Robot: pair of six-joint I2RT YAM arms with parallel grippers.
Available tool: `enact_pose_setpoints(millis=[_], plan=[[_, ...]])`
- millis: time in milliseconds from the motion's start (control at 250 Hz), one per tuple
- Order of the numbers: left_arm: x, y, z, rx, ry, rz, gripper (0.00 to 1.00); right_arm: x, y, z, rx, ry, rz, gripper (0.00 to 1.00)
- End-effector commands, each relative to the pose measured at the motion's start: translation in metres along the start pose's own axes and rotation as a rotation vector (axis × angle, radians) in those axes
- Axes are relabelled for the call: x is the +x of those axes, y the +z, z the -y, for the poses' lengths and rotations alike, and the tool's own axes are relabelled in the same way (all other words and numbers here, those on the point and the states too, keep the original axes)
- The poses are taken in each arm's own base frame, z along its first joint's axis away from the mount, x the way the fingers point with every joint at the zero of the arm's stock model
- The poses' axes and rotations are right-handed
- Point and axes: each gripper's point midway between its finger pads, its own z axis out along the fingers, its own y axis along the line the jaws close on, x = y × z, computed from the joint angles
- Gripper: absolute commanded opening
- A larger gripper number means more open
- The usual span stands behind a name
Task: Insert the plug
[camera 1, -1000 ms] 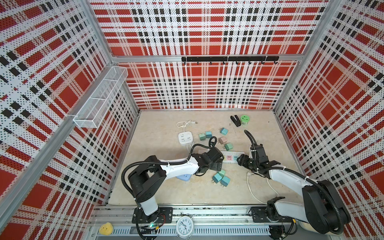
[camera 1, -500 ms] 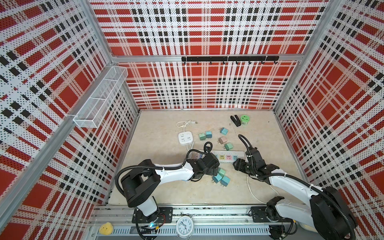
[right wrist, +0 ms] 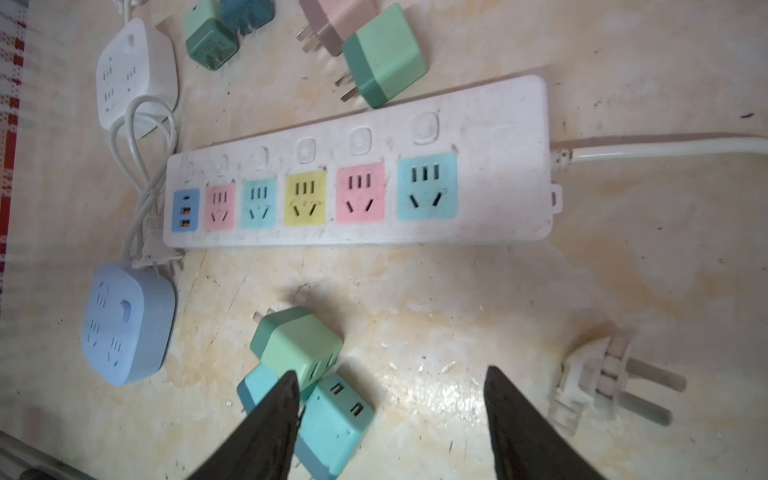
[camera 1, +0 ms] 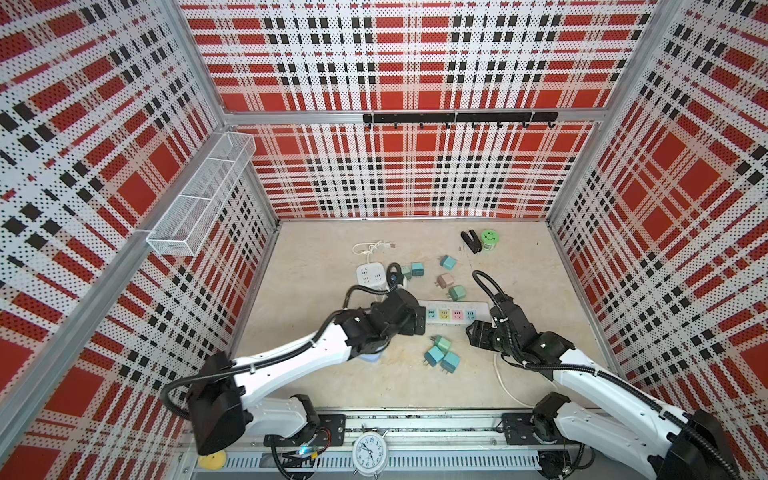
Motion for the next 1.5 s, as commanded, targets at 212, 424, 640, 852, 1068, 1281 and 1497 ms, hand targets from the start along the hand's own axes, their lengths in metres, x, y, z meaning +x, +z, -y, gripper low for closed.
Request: enact_pose_setpoints(millis=[212,424,640,852,1068,1281,1497], plan=[[-0.04,-0.035,-0.117,-0.131,-0.31,0.378,0.99,0.026,-0.006,-0.033,0.015,-0.133,-0.049,0.35],[-0.034,-0.025,-0.12,-0.205,-0.114,0.476,0.99,0.048,0.008,-0.058,0.014,-0.197,-0.103,0.19],[-0.048,-0.006,-0.098,-0.211,0.085,0.446,1.0,0.05,0.031,-0.068,0.046,-0.228,-0.129,0.16],[-0.052,-0.001,-0.095,-0.181,0.104,0.432,0.99,0.05,0.055,-0.079,0.056,-0.268,-0.131,0.15],[-0.052,-0.008,-0.127,-0.19,-0.016,0.458,0.99,0.056,0.076,-0.079,0.101,-0.309,-0.159,0.13],[-0.05,-0.015,-0.156,-0.202,-0.108,0.476,1.0,0.047,0.086,-0.061,0.171,-0.308,-0.139,0.16],[-0.049,-0.015,-0.163,-0.207,-0.125,0.475,0.99,0.027,0.085,-0.042,0.202,-0.257,-0.098,0.19]])
